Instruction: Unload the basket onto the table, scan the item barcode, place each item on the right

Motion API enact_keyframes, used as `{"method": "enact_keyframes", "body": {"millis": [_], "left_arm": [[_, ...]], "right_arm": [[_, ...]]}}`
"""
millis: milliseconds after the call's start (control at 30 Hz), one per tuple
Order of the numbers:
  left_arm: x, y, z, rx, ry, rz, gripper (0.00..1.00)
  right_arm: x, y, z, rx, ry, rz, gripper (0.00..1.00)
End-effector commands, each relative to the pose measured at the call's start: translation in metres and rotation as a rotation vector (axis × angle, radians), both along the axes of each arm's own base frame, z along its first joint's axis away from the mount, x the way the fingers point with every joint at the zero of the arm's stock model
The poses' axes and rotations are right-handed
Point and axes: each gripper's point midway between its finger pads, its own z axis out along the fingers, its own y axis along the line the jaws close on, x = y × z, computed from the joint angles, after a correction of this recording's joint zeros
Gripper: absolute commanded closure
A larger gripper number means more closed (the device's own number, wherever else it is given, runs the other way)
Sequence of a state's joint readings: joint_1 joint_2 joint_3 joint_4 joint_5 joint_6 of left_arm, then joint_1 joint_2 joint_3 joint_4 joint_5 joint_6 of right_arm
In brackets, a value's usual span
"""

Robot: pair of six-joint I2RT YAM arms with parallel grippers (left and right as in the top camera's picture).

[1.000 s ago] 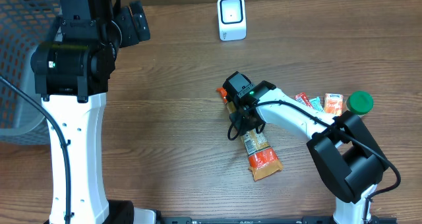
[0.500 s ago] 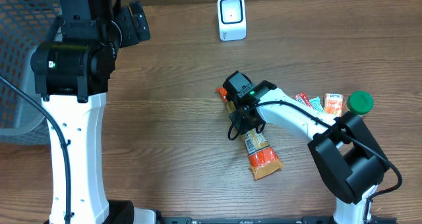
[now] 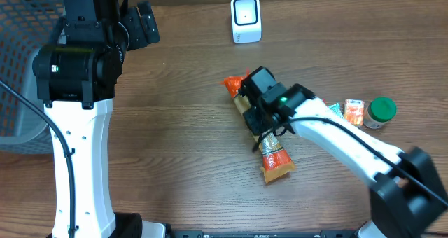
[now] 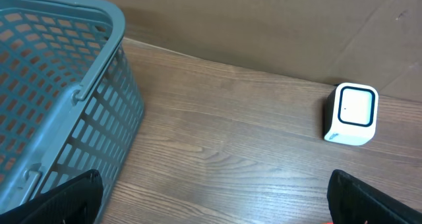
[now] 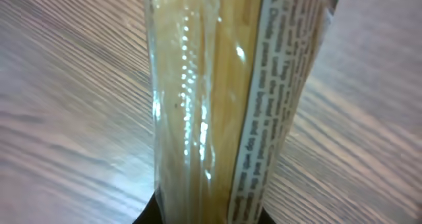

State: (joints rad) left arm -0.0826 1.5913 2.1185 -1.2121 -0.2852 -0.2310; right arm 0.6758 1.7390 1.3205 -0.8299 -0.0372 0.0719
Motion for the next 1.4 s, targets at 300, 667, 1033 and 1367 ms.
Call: {"method": "enact_keyframes", "body": {"millis": [300,667,1033,1367], "left_arm": [[-0.001,0.003,0.005,0.019,-0.009,0.001,0.00],[-0.001,0.003,0.005,0.019,-0.009,0.001,0.00],[-0.001,0.003,0.005,0.019,-0.009,0.001,0.00],[-0.001,0.003,0.005,0.019,-0.009,0.001,0.00]], "right_arm": [[0.008,0.010,0.038,0.053,-0.130,0.107,0.96],[-0.006,0.001,0.001,-0.024,-0.043,0.157,0.96],[-0.006,0.009,-0.053,-0.037,0.042,0.172,0.76],[-0.006,0.009,-0.025,-0.039,0.046,0.171,0.13]]}}
